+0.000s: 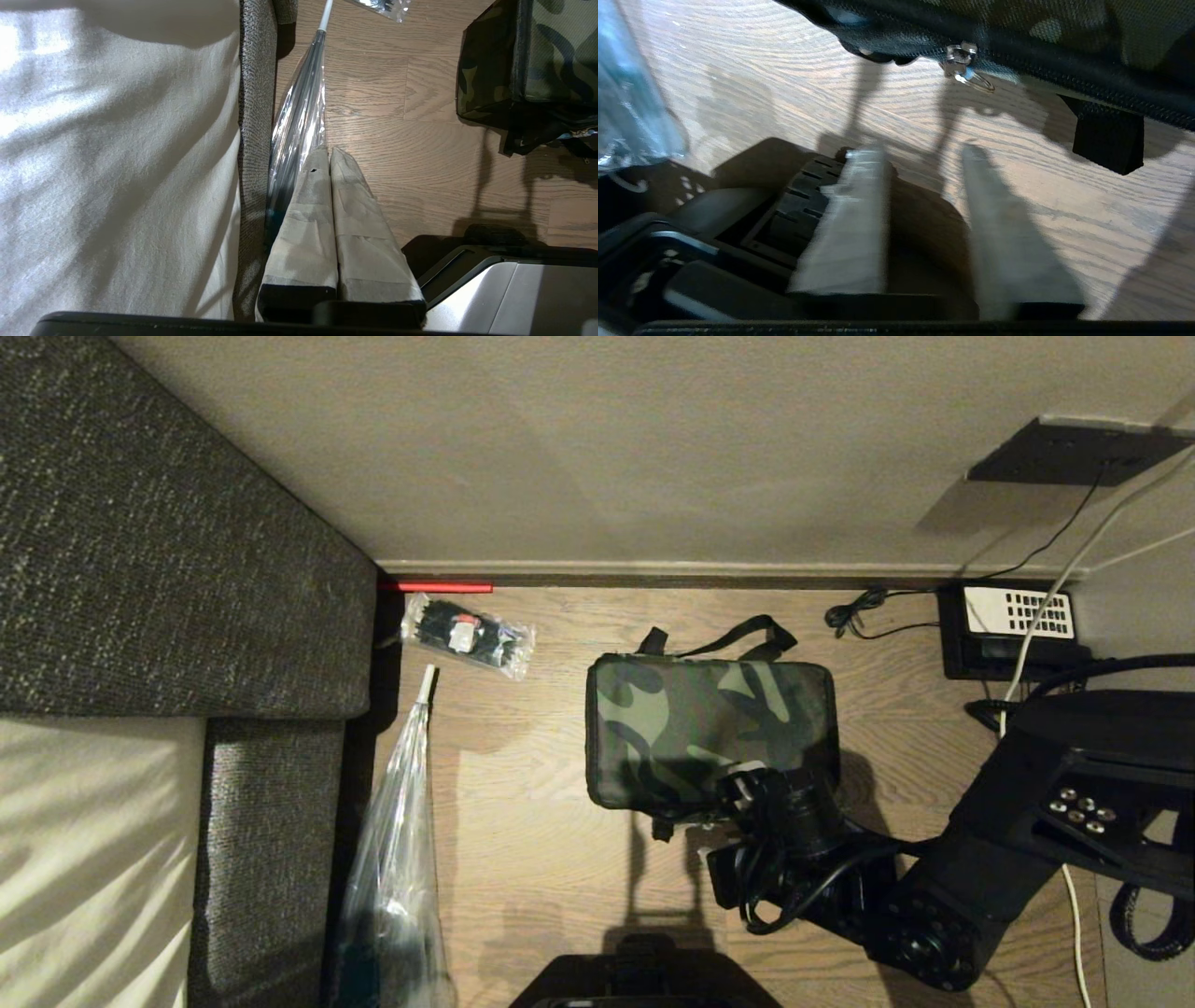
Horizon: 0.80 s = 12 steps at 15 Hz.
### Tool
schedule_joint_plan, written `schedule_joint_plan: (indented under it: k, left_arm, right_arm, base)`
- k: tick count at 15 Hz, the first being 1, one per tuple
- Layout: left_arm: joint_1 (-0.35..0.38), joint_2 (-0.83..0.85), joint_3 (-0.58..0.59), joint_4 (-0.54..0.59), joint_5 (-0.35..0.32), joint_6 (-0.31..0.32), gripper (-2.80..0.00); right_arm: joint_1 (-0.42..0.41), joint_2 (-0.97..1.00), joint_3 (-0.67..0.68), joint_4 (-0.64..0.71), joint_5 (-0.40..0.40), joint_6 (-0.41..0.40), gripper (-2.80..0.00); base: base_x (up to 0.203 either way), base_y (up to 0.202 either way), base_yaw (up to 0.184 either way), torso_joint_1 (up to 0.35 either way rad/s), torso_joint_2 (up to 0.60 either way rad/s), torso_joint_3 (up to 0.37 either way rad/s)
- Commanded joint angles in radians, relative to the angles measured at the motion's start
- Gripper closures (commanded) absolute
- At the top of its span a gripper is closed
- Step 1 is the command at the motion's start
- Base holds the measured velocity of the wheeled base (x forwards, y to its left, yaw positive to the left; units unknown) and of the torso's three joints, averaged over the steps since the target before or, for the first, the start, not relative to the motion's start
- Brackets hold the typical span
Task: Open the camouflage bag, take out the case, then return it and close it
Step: Open the top of the storage box
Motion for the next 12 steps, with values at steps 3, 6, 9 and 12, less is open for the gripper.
schedule_joint_plan:
  k: [3,6,9,12]
  left_arm:
    - [0.000,0.000,0.000,0.000,0.001,0.000,0.00]
    - [0.000,0.000,0.000,0.000,0.001,0.000,0.00]
    - [0.000,0.000,0.000,0.000,0.000,0.000,0.00]
    - [0.000,0.000,0.000,0.000,0.000,0.000,0.00]
  right_arm:
    - [-0.006,0.053,-0.017,-0.061,-0.003,-0.008,-2.80]
    - [-0.017,0.083,-0.026,-0.095,-0.026,-0.013,-2.80]
    - [-0.039,0.106,-0.044,-0.111,-0.027,-0.012,-2.80]
    - [-0.049,0.135,-0.073,-0.115,-0.029,-0.008,-2.80]
  base:
    - [0.000,0.000,0.000,0.000,0.00,0.000]
    - [0.000,0.000,0.000,0.000,0.00,0.000]
    - [0.000,0.000,0.000,0.000,0.00,0.000]
    - [0.000,0.000,0.000,0.000,0.00,0.000]
